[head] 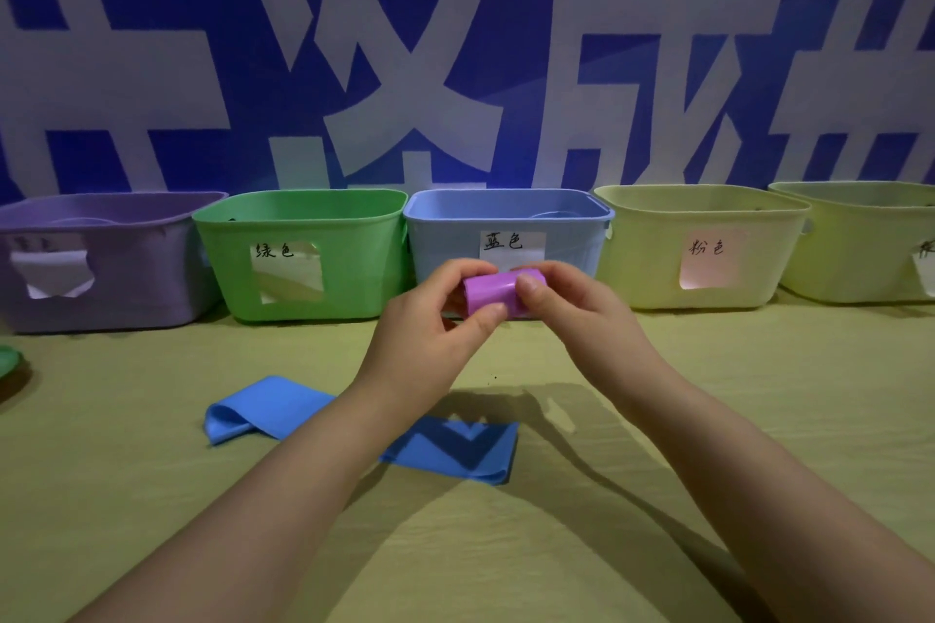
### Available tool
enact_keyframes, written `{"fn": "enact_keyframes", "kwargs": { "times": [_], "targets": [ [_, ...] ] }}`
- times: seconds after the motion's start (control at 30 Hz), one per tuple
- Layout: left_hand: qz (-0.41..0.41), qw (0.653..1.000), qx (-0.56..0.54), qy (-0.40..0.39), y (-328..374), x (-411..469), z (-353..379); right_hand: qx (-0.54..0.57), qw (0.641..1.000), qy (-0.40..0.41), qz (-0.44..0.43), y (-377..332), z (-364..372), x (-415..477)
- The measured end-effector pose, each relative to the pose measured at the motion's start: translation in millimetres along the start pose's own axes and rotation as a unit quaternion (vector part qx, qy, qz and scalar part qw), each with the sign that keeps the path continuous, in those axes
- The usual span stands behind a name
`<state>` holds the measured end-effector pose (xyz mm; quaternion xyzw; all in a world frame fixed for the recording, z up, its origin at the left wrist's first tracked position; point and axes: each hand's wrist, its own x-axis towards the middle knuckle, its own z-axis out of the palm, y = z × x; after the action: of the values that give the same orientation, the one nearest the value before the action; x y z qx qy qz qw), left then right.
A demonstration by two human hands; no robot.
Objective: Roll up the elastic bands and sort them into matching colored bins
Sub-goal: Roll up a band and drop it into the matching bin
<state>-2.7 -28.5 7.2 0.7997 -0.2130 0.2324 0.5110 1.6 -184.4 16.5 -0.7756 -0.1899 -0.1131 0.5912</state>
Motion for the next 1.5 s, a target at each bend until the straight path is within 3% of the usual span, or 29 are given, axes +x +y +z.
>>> {"fn": "enact_keyframes", "kwargs": {
  "times": [0.3, 0.53, 0.97, 1.33, 1.5],
  "targets": [
    [0.057, 0.996, 0.058, -0.031, 12.9, 14.7, -41.8, -0.118, 0.988, 0.029, -0.097, -24.3, 11.2, 6.2],
    [0.090, 0.979, 0.184, -0.022, 0.6, 11.8, -132.1, -0.276, 0.944, -0.001, -0.182, -69.3, 71.5, 33.8],
    [0.001, 0.943, 0.333, 0.023, -38.9, -28.4, -317.4, -0.281, 0.914, -0.069, -0.286, -120.4, 258.3, 83.0],
    [0.003, 0.866, 0.500, 0.020, -107.5, 27.3, -374.6, -0.351, 0.881, -0.047, -0.313, -98.2, 343.8, 167.0],
    [-0.001, 0.869, 0.493, 0.044, -142.5, 66.9, -380.7, -0.369, 0.877, -0.027, -0.307, -84.8, 360.7, 215.1]
  ]
}}
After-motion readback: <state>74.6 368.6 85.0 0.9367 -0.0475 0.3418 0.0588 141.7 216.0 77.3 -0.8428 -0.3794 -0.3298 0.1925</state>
